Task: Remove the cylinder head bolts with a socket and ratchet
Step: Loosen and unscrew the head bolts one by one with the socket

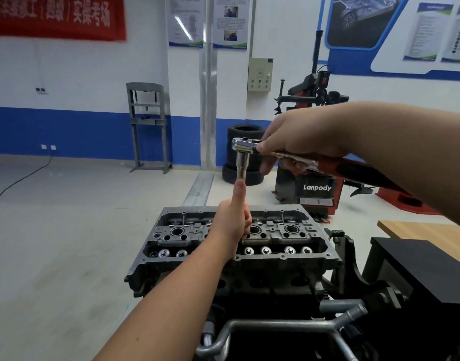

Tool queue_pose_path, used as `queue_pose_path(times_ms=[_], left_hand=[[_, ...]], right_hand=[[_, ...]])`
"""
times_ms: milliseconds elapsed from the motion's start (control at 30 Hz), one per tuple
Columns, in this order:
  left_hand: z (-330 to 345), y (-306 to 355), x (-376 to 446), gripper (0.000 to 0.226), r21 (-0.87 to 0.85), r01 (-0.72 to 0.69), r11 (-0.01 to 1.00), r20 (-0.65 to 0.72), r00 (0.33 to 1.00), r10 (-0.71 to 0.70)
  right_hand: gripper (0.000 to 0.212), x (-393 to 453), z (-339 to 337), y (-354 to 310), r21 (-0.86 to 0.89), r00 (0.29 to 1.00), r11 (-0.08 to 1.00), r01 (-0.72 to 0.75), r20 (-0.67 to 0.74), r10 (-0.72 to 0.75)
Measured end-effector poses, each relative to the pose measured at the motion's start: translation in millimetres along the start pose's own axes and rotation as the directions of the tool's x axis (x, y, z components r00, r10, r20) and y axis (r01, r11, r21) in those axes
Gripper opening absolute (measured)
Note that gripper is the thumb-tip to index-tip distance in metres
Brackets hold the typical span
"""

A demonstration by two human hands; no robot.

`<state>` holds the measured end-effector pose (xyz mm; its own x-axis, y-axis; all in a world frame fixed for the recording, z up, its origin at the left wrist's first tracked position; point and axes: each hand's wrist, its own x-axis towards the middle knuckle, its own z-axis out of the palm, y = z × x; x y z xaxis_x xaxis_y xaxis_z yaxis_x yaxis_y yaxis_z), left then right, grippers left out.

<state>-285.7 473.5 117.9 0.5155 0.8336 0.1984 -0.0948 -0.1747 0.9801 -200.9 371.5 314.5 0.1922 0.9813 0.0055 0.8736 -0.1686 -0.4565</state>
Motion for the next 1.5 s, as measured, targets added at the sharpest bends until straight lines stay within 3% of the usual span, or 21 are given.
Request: queue_pose_path(times_ms=[133,267,333,400,500,633,733,833,933,1067,1167,1233,1367,1500], left_hand=[[0.4,2.1,-3.7,0.085,-0.027,0.001,1.000,0.000,1.000,-0.001],[0.6,3.2,-5.5,0.084,-0.057,0.003,0.998,-0.013,1.000,-0.004],[-0.9,0.6,-4.3,0.084,-0.109,0.008,0.994,-0.016,1.000,-0.010],[-4.0,-2.1,-3.1,0.078,-0.160,0.005,0.987,0.001,1.000,-0.005],[-6.8,-3.6,-3.1,0.066,-0.199,0.004,0.980,0.021,1.000,0.001],[-2.9,0.5,-3.3,0.076,-0.179,-0.031,0.983,-0.012,0.999,0.030],[-2.0,1.1,-4.8,0.078,-0.152,-0.055,0.987,-0.017,0.998,0.053],[-1.2,-4.8,-5.5,0.077,-0.091,-0.115,0.989,0.007,0.993,0.116],[-1.7,-6.3,-1.3,0.084,-0.082,-0.108,0.991,-0.050,0.993,0.104],[-4.8,-10.2,2.8,0.070,-0.121,-0.082,0.989,-0.128,0.990,0.066],[-6.5,-13.0,1.8,0.074,-0.122,-0.106,0.987,-0.130,0.987,0.090],[-6.3,-11.9,1.5,0.077,-0.121,-0.106,0.987,-0.107,0.990,0.093],[-3.5,-8.4,1.3,0.078,-0.088,-0.117,0.989,-0.049,0.992,0.113],[-2.2,-5.2,-3.9,0.079,-0.063,-0.127,0.990,-0.016,0.992,0.127]], right_hand=[[0.029,0.7,7.8,-12.3,-0.380,0.994,0.923,-0.061,-0.105,0.022],[0.017,0.7,33.8,-14.7,-0.497,0.972,0.861,-0.110,-0.233,-0.011],[0.015,-2.6,48.5,-9.5,-0.537,0.920,0.827,-0.164,-0.387,-0.069],[0.020,-2.0,56.3,-6.8,-0.650,0.860,0.726,-0.224,-0.482,-0.166],[0.026,5.6,53.9,-6.4,-0.708,0.830,0.662,-0.246,-0.507,-0.234],[0.030,15.7,52.6,-0.3,-0.781,0.798,0.579,-0.235,-0.495,-0.344],[0.030,22.3,48.1,12.8,-0.783,0.765,0.597,-0.177,-0.491,-0.417],[0.028,34.7,41.9,40.3,-0.692,0.759,0.721,-0.033,-0.486,-0.432],[0.025,61.3,45.6,51.2,-0.605,0.734,0.796,0.035,-0.525,-0.431],[0.020,95.3,58.5,32.8,-0.561,0.667,0.812,0.162,-0.544,-0.509],[0.017,99.1,61.0,33.9,-0.548,0.635,0.800,0.243,-0.534,-0.558],[0.016,95.4,57.4,40.1,-0.521,0.656,0.808,0.274,-0.513,-0.553],[0.006,78.1,39.5,52.7,-0.479,0.787,0.833,0.277,-0.384,-0.483],[0.056,53.3,22.2,46.6,-0.442,0.831,0.808,0.390,-0.208,-0.515]])
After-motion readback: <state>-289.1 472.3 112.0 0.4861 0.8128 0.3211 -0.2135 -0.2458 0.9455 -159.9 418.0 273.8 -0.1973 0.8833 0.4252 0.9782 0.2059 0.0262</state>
